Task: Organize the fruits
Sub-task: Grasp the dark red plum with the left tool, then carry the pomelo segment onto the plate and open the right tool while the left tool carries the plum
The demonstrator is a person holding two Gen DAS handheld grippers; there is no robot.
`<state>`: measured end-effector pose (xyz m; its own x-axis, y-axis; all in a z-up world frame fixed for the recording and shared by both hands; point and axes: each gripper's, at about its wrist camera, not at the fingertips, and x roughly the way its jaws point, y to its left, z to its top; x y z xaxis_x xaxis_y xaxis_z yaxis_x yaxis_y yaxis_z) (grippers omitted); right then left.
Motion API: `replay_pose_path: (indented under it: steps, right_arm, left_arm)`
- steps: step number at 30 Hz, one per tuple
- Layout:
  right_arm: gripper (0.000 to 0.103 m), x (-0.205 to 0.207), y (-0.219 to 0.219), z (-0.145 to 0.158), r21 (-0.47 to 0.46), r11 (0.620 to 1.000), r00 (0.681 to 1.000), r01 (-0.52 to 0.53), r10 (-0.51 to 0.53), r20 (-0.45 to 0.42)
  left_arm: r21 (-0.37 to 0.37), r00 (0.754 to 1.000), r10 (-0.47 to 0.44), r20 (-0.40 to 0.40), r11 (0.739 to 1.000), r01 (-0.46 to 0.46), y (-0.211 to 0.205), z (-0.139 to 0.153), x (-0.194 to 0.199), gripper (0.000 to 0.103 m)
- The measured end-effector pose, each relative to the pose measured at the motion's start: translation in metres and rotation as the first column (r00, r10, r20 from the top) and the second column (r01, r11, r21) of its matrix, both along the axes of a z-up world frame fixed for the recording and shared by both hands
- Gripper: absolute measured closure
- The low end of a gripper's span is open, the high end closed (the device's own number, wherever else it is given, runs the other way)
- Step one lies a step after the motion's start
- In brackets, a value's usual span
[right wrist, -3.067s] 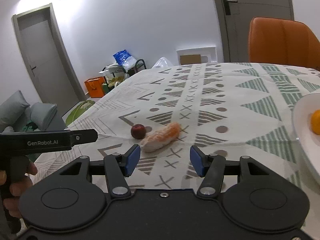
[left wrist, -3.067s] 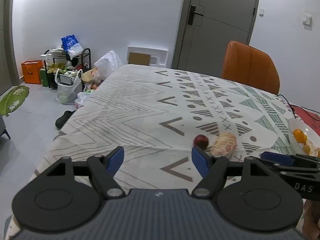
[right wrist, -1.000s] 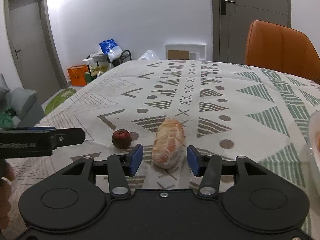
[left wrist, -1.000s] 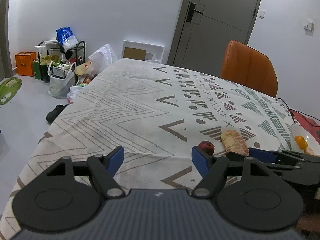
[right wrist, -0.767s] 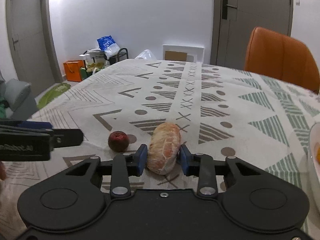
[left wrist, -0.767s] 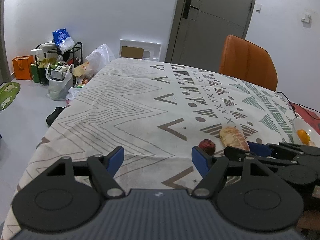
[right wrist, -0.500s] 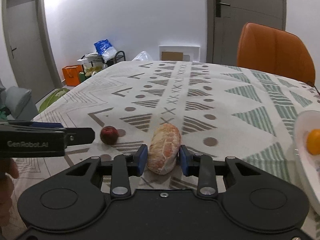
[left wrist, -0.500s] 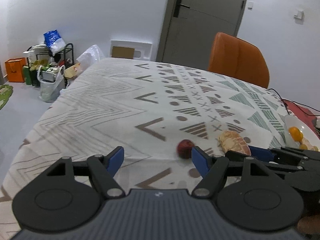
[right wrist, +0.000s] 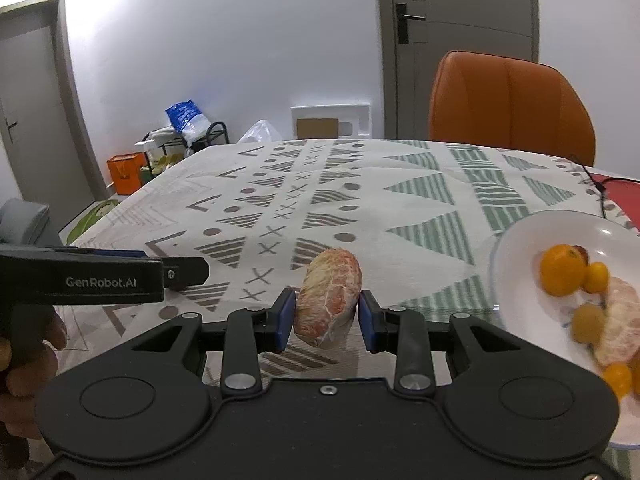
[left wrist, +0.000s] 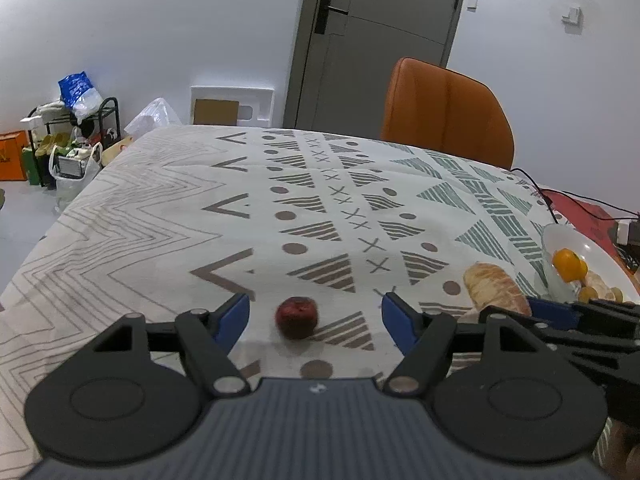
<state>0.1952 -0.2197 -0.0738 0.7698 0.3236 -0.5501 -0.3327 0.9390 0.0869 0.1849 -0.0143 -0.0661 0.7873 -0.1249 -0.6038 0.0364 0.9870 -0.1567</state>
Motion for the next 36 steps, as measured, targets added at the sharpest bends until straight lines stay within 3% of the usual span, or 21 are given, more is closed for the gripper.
replay_pose_path:
  steps: [8, 11, 13, 19, 36]
  right_arm:
    - [0.071, -0.001, -0.016, 0.000, 0.014, 1.000, 1.000, 0.023, -0.023, 0.002]
    - [0.071, -0.003, -0.023, 0.003, 0.025, 0.999, 0.999, 0.035, -0.035, 0.006]
    - [0.071, -0.004, -0.027, 0.004, 0.039, 0.999, 0.999, 0.038, -0.039, 0.011]
    - [0.071, -0.008, -0.039, 0.010, 0.064, 0.996, 0.998, 0.061, -0.063, 0.024]
    - [0.071, -0.019, -0.094, 0.013, 0.105, 0.979, 0.983, 0.175, -0.179, 0.031]
  left_arm:
    - [0.013, 1.000, 0.014, -0.005, 1.000, -0.014, -0.011, -0.006, 0.007, 0.040]
    - [0.039, 0.998, 0.053, -0.015, 0.998, -0.052, -0.012, -0.010, 0.010, 0.059]
    - [0.038, 0.996, 0.083, -0.020, 0.996, -0.082, -0.009, -0.013, 0.010, 0.080]
    - [0.028, 0.994, 0.111, 0.013, 0.993, -0.111, -0.008, -0.006, 0.007, 0.080]
    - [0.017, 0.998, -0.015, 0.064, 1.000, 0.014, -0.054, 0.017, -0.001, 0.080]
